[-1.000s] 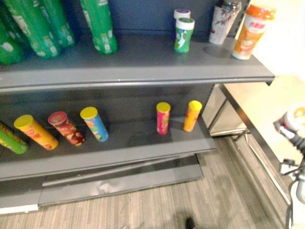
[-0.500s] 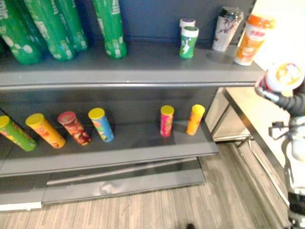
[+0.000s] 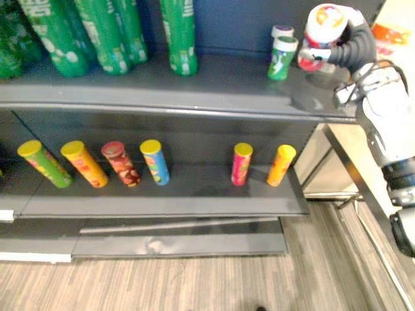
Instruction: Put the gum and the chips on the shelf.
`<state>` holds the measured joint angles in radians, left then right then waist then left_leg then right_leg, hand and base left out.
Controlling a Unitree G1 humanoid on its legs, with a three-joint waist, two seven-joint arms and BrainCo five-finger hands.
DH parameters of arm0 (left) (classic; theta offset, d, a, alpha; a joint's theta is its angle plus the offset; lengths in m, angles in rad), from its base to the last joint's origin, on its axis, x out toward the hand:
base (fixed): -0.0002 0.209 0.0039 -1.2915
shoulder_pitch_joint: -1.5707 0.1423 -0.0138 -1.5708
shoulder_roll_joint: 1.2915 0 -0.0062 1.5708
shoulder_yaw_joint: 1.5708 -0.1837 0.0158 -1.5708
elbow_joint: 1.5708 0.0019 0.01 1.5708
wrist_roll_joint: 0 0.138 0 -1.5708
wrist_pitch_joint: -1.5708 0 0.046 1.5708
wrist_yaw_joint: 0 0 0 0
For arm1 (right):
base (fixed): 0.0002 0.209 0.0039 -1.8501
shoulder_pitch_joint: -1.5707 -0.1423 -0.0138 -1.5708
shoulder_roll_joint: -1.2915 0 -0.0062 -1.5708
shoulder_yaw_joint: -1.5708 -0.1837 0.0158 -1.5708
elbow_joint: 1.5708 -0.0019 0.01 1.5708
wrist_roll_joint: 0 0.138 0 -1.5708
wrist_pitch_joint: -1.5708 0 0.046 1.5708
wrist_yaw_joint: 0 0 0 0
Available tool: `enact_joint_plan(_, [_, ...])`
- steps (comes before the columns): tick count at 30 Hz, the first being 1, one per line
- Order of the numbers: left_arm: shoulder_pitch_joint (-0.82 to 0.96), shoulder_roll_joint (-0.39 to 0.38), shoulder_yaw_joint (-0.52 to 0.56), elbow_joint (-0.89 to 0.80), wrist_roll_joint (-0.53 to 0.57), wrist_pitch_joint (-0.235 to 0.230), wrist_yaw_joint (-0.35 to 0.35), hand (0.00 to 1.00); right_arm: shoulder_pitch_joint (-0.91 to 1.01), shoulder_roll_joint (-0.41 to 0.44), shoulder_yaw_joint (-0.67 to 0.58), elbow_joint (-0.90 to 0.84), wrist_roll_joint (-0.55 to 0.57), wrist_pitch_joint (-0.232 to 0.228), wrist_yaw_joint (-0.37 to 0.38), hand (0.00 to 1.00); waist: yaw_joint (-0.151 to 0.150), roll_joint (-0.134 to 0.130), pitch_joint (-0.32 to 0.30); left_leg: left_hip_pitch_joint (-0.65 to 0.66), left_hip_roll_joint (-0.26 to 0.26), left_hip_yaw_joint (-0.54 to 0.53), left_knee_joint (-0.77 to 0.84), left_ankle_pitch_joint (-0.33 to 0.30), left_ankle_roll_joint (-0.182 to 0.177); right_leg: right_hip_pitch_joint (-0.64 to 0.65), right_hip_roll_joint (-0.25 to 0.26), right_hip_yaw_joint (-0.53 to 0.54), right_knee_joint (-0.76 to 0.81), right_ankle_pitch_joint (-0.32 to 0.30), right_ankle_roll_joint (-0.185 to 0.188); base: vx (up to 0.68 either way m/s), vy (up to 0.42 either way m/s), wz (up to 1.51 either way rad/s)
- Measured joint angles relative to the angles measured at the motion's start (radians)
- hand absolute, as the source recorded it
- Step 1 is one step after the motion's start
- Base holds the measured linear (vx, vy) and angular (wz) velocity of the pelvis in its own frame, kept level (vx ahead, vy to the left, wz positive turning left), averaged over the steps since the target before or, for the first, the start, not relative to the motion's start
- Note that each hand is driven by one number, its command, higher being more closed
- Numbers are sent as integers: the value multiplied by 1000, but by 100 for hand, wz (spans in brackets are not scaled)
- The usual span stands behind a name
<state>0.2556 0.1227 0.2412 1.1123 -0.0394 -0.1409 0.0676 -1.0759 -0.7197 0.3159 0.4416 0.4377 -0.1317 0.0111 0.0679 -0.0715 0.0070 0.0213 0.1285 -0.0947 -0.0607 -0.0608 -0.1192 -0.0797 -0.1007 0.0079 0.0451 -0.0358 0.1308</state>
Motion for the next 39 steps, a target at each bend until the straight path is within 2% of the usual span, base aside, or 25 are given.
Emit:
enact_joint_plan(4, [-14, -2, 0, 2, -36, 20, -1, 0, -63, 54, 42, 94, 55, 43, 25, 100, 22, 2, 4, -2, 4, -1, 2, 1, -2, 0, 4, -1, -6, 3, -3, 0, 0, 0])
enact_joint_plan(12, [-28, 1, 2, -1, -47, 20, -6, 0, -114, 128, 114, 224, 84, 112, 62, 100, 32, -7, 34, -5, 7, -2, 1, 1, -2, 0, 6, -5, -10, 3, -3, 0, 0, 0])
enact_joint_plan(27, [-46, 7, 1, -2, -67, 20, -6, 0, -158, 140, 87, 281, 29, 117, 83, 100, 29, -25, 75, 1, 7, 5, 5, 1, -3, 1, 7, 2, -5, 3, -3, 0, 0, 0])
enact_joint_plan(34, [-47, 7, -4, -1, -67, 20, -10, 0, -136, 138, 81, 279, -9, 98, 90, 100, 24, -29, 80, 15, 7, 27, 7, -1, -5, 1, 9, 23, 1, 3, -3, -3, 1, -8])
enact_joint_plan(39, [-52, 9, -11, 1, -66, 20, -13, 0, -66, 95, 58, 230, -39, 94, 106, 100, 19, -30, 80, 17, 7, 31, 7, -3, -5, 1, 11, 32, 7, 3, -3, -32, 6, -5])
